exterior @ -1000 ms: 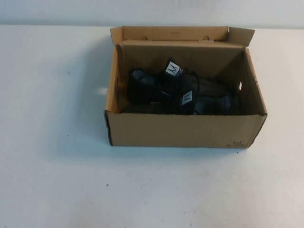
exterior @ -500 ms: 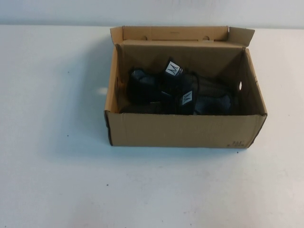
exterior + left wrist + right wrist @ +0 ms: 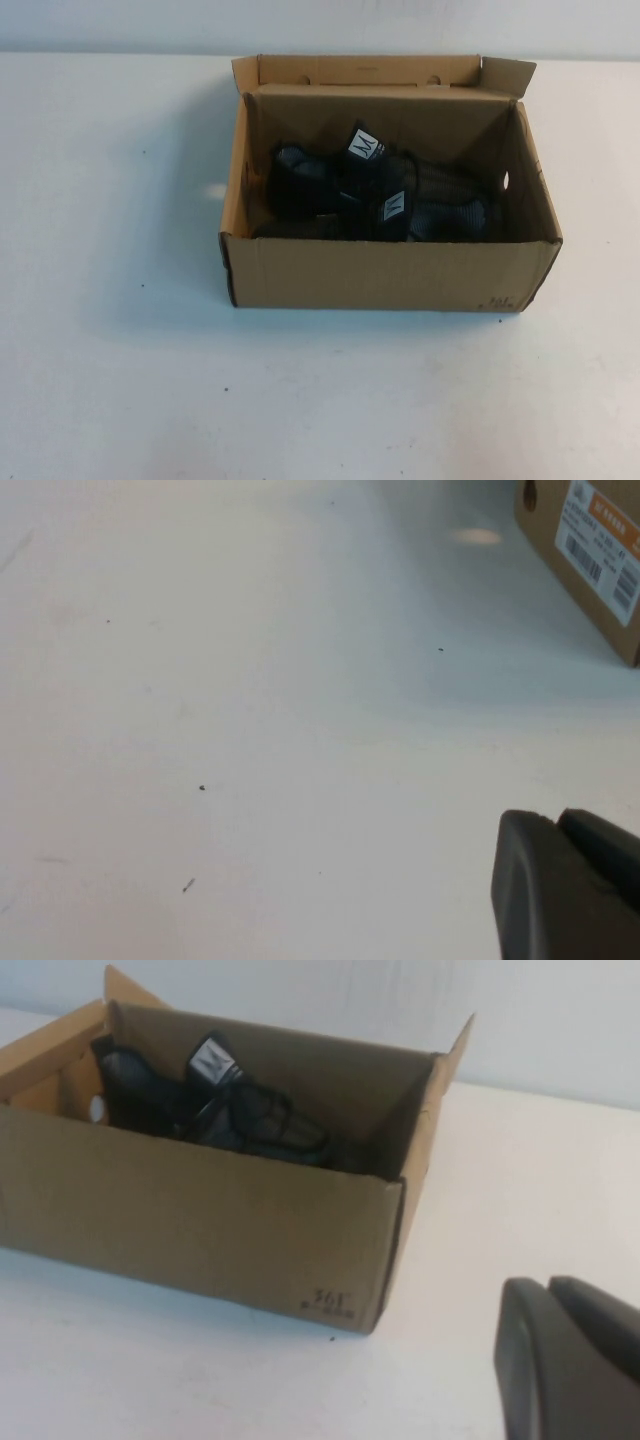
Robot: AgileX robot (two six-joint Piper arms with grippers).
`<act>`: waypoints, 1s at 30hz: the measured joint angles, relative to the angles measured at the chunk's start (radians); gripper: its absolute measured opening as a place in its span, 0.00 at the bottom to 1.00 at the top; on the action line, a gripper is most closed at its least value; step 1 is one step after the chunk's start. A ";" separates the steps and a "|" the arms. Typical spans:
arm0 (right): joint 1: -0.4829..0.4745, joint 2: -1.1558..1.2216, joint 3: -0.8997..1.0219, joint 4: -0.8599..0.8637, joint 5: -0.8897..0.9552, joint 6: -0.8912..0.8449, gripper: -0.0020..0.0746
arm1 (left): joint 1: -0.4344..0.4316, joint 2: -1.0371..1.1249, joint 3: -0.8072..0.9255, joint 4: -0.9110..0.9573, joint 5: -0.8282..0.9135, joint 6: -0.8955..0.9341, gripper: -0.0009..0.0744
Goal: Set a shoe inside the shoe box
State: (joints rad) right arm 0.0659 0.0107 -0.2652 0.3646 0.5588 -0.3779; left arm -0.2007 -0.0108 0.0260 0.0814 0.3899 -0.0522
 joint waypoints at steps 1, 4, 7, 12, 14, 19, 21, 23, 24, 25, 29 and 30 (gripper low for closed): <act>-0.019 -0.013 0.000 0.000 0.000 0.000 0.01 | 0.000 0.000 0.000 0.000 0.000 0.000 0.01; -0.048 -0.022 0.000 0.000 0.000 0.000 0.01 | 0.000 0.000 0.000 0.000 0.000 0.000 0.01; -0.050 -0.026 0.004 0.000 -0.002 0.000 0.01 | 0.000 0.000 0.000 0.000 0.000 0.000 0.01; -0.050 -0.026 0.086 0.024 -0.084 0.005 0.01 | 0.000 0.000 0.000 0.000 0.000 0.000 0.01; -0.050 -0.026 0.126 0.007 -0.100 0.041 0.01 | 0.000 0.000 0.000 0.000 0.000 0.000 0.01; -0.050 -0.026 0.197 -0.212 -0.107 0.326 0.01 | 0.000 0.000 0.000 0.000 0.000 0.000 0.01; -0.050 -0.026 0.228 -0.292 -0.145 0.419 0.01 | 0.000 0.000 0.000 0.000 0.000 0.000 0.01; -0.050 -0.026 0.262 -0.345 -0.198 0.468 0.01 | 0.000 0.000 0.000 0.000 0.000 0.000 0.01; -0.050 -0.026 0.278 -0.357 -0.218 0.480 0.01 | 0.000 0.000 0.000 0.000 0.000 0.000 0.01; -0.050 -0.026 0.286 -0.365 -0.234 0.490 0.01 | 0.000 0.000 0.000 0.000 0.002 0.000 0.01; -0.031 -0.026 0.290 -0.375 -0.229 0.499 0.01 | 0.000 0.000 0.000 0.000 0.002 0.000 0.01; -0.020 -0.026 0.290 -0.377 -0.225 0.499 0.01 | 0.000 0.000 0.000 0.000 0.002 0.000 0.01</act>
State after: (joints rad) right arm 0.0456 -0.0153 0.0244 -0.0124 0.3341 0.1214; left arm -0.2007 -0.0108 0.0260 0.0814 0.3916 -0.0522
